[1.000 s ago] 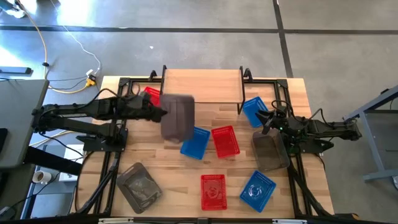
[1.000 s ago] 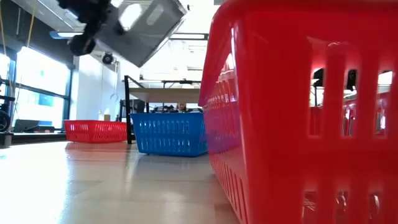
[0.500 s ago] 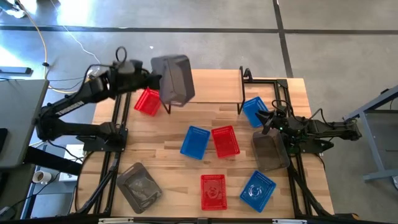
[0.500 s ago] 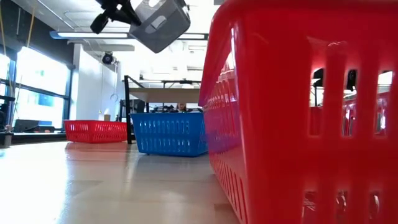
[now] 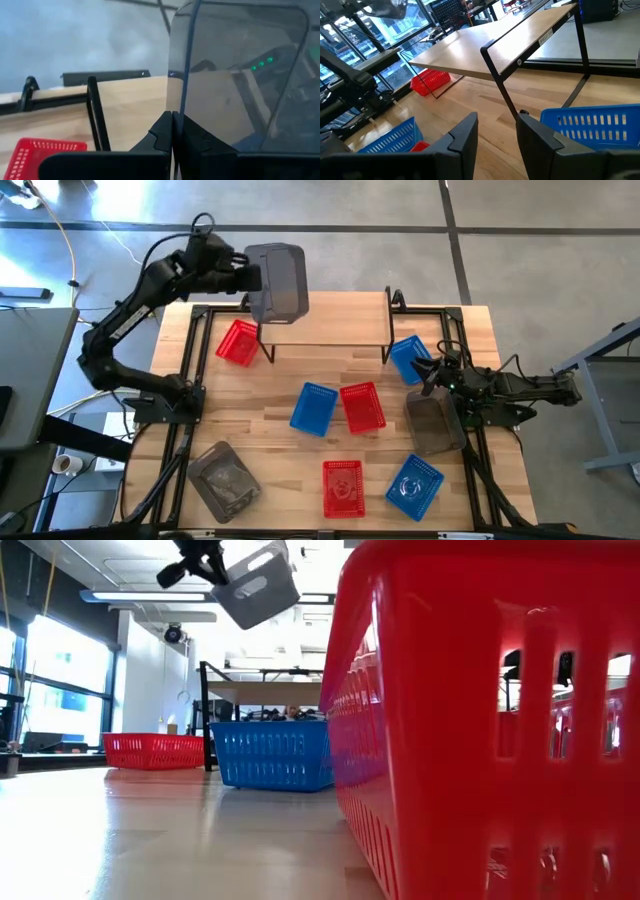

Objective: Stack baskets on shelf by color
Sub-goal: Put the top left black bin on the shelf

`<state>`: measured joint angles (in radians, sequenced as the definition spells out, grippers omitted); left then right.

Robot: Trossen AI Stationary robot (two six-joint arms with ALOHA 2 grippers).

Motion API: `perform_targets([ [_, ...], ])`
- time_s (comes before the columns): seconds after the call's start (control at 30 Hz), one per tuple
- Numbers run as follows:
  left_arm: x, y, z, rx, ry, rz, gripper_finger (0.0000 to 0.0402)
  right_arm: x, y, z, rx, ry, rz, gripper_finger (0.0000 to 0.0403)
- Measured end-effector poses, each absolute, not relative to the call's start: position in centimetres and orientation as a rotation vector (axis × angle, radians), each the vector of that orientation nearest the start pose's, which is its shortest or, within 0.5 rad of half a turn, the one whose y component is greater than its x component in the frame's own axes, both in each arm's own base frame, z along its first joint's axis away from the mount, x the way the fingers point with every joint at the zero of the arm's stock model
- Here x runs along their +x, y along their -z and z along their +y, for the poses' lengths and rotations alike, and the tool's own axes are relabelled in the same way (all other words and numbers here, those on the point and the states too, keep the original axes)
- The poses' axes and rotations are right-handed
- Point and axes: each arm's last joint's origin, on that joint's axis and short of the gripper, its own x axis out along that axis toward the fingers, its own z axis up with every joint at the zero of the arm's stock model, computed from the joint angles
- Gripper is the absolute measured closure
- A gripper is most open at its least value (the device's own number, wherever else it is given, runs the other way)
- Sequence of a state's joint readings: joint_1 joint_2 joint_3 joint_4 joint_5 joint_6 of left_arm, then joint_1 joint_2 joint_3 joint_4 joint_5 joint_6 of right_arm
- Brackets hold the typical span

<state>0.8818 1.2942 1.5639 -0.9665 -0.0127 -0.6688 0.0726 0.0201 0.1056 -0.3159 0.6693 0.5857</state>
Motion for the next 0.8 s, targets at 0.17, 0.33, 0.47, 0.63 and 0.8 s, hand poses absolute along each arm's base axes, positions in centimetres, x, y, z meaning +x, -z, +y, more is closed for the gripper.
perform_targets([
  [0.17, 15.4, -41.0, 20.9, -0.983, -1.068, 0.451, 0.0402, 8.4, -16.9, -1.2, 0.481, 0.638, 0.038, 0.0285],
  [0.33, 15.9, -39.4, 22.6, -1.049, -1.083, 0.571, 0.0402, 8.4, -16.9, -1.2, 0.482, 0.638, 0.037, 0.0285],
  [0.47, 16.4, -38.5, 23.6, -1.091, -1.068, 0.643, 0.0401, 8.4, -16.9, -1.2, 0.482, 0.638, 0.037, 0.0285],
  [0.63, 17.1, -37.3, 24.7, -1.135, -1.058, 0.711, 0.0401, 8.4, -16.9, -1.2, 0.482, 0.638, 0.037, 0.0285],
  [0.8, 18.0, -35.8, 25.7, -1.167, -1.054, 0.772, 0.0401, 8.4, -16.9, -1.2, 0.474, 0.637, 0.04, 0.0285],
])
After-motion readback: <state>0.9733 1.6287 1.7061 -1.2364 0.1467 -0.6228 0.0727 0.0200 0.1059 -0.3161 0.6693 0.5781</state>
